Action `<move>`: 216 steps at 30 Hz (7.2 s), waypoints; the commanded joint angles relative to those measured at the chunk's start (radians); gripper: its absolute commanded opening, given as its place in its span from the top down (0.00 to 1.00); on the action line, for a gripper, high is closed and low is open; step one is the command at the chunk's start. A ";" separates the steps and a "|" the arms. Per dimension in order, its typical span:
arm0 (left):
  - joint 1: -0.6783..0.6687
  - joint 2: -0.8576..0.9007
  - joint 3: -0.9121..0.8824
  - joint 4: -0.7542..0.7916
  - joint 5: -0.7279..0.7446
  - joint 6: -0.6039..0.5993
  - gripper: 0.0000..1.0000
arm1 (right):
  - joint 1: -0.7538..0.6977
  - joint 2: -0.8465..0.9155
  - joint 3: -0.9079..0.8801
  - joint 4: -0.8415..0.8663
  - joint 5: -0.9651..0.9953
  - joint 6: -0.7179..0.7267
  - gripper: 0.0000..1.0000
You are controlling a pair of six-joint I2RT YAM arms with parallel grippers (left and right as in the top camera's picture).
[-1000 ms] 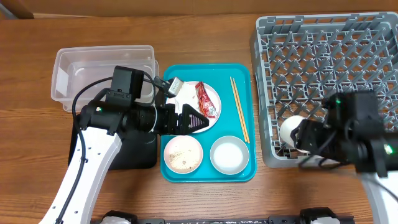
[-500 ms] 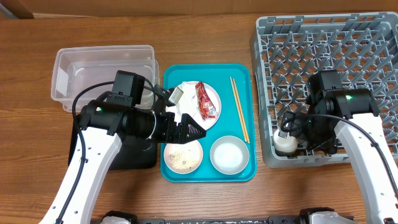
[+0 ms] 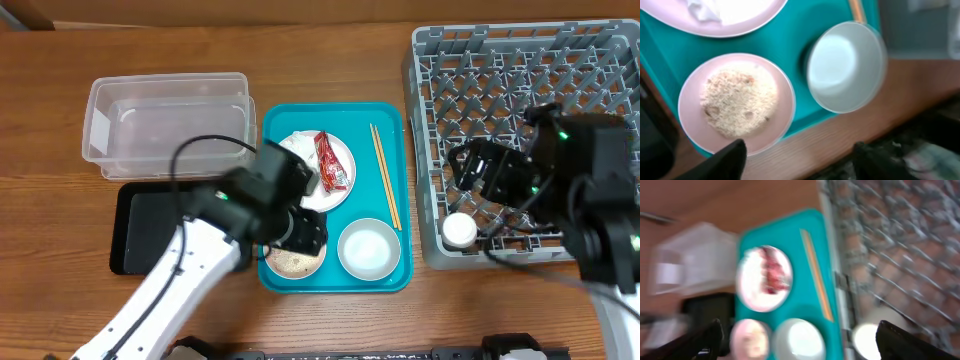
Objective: Sort waste into correct bins and load items into the dishwasher
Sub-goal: 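Place the white cup upside down in the dish rack with the right gripper, then grasp the pink-rimmed rice bowl with the left gripper and lift it, then tip the rice bowl over the black tray to dump the rice, then set the emptied pink bowl back on the teal tray with the left gripper, then grasp the white tissue on the plate with the left gripper, then carry the tissue to the clear bin and release it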
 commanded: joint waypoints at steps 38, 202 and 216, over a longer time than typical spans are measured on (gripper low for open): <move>-0.045 0.008 0.011 -0.005 -0.080 -0.171 0.96 | -0.001 -0.021 0.011 -0.058 -0.099 -0.053 0.02; 0.108 0.587 0.156 0.386 -0.385 -0.060 0.55 | -0.001 0.014 0.011 -0.082 -0.146 -0.052 0.01; 0.156 0.536 0.340 0.105 -0.361 -0.086 0.96 | -0.001 -0.037 0.011 -0.071 -0.151 -0.060 0.01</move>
